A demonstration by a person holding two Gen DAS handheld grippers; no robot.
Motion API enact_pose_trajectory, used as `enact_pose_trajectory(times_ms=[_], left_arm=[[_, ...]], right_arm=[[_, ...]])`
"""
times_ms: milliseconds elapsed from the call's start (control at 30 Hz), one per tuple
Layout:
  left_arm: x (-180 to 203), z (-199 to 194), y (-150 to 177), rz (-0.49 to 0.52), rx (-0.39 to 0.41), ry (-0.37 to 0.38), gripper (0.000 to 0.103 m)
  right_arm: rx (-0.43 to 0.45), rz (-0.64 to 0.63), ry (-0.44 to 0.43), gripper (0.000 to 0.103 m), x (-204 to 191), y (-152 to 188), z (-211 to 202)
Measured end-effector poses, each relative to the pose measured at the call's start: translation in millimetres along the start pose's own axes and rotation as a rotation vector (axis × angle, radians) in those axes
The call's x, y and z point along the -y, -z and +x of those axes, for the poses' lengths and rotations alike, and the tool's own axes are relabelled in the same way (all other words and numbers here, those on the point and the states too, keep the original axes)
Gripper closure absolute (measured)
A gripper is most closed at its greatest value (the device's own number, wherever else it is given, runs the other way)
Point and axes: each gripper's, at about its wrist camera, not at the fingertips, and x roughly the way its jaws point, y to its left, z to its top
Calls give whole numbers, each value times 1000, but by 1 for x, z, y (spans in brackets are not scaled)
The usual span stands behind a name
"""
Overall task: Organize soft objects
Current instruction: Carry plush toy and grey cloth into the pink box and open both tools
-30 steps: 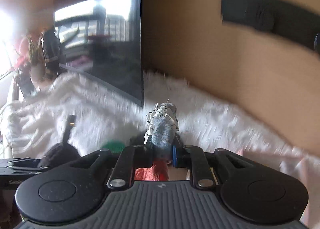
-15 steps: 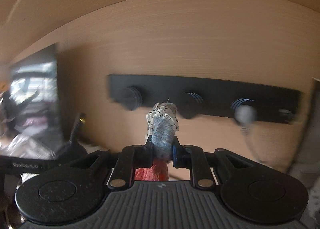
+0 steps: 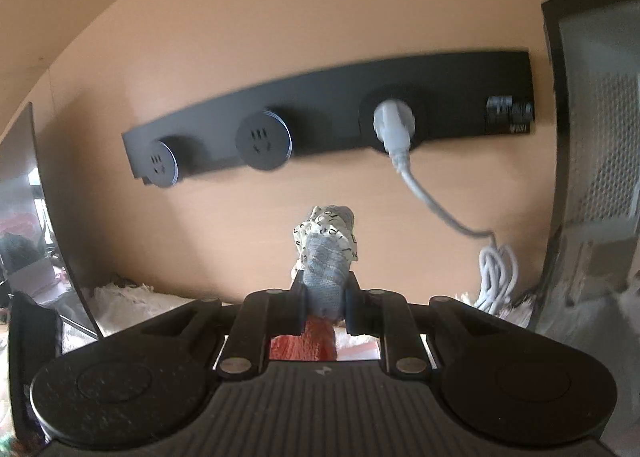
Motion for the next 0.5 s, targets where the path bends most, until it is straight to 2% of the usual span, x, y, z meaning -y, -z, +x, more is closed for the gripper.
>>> enact_pose_trajectory(times_ms=[100,167,233,300,367,400,500], left_arm=[[10,31,17,94,-99,-79,30],[19,50,30,225,-153,-183,28],[25,63,42,334,-174,-262,26],[23,66,45,348,-163,-328,27],[21,58,44,337,-128,-343,31],[20,51,41,326,-107,-323,33],[16,26,34,276,-44,-206,33]], right_arm=[[-25,9,2,86,4,8,11],[-43,15,3,86,7,13,16],[-56,17,6,86,9,18,19],[-64,17,13,86,11,22,19],[-71,21,18,86,13,24,20],[-74,23,20,86,13,24,21],[-78,29,24,86,14,26,19]])
